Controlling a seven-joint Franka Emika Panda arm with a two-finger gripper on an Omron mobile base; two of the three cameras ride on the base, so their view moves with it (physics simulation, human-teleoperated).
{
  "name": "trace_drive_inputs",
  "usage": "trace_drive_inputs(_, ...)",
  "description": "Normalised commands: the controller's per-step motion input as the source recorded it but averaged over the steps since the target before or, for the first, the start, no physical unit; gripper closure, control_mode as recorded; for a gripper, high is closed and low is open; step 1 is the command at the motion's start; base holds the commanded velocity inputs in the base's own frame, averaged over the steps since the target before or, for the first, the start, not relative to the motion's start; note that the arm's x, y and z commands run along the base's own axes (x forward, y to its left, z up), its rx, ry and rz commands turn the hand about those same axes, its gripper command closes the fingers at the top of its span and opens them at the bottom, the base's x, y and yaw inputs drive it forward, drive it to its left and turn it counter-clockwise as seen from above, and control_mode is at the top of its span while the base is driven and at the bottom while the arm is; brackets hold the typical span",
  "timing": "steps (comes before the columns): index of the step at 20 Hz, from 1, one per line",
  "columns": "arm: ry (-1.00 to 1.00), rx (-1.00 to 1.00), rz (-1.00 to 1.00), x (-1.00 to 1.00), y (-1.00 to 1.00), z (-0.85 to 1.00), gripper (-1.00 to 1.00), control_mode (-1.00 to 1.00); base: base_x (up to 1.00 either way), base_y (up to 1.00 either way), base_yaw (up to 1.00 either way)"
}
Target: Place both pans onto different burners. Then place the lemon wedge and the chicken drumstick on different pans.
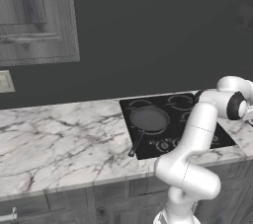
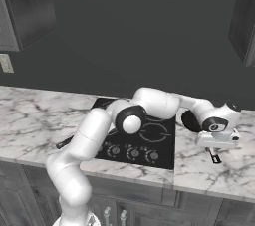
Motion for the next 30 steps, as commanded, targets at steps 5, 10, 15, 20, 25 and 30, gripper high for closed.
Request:
trace_drive_inputs(5, 0.0, 0.0, 0.0, 0.0, 0.0, -0.02, 1.0, -1.0, 0.0, 0.0, 0.0)
trace_drive_inputs(10, -0.04, -0.01, 0.03, -0.21, 0.26, 0.3, 1.0, -1.0, 0.0, 0.0, 0.0)
trace_drive_inputs(15, -0.05, -0.04, 0.05, -0.31, 0.57, 0.25, 1.0, -1.0, 0.0, 0.0, 0.0)
trace_drive_inputs(20, -0.05, -0.12, 0.08, -0.28, 0.68, 0.0, 1.0, -1.0, 0.0, 0.0, 0.0)
trace_drive_inputs(25, -0.02, -0.09, 0.08, -0.3, 0.61, -0.01, 1.0, -1.0, 0.0, 0.0, 0.0)
trace_drive_inputs(30, 0.0, -0.08, 0.09, -0.18, 0.46, -0.08, 1.0, -1.0, 0.0, 0.0, 0.0)
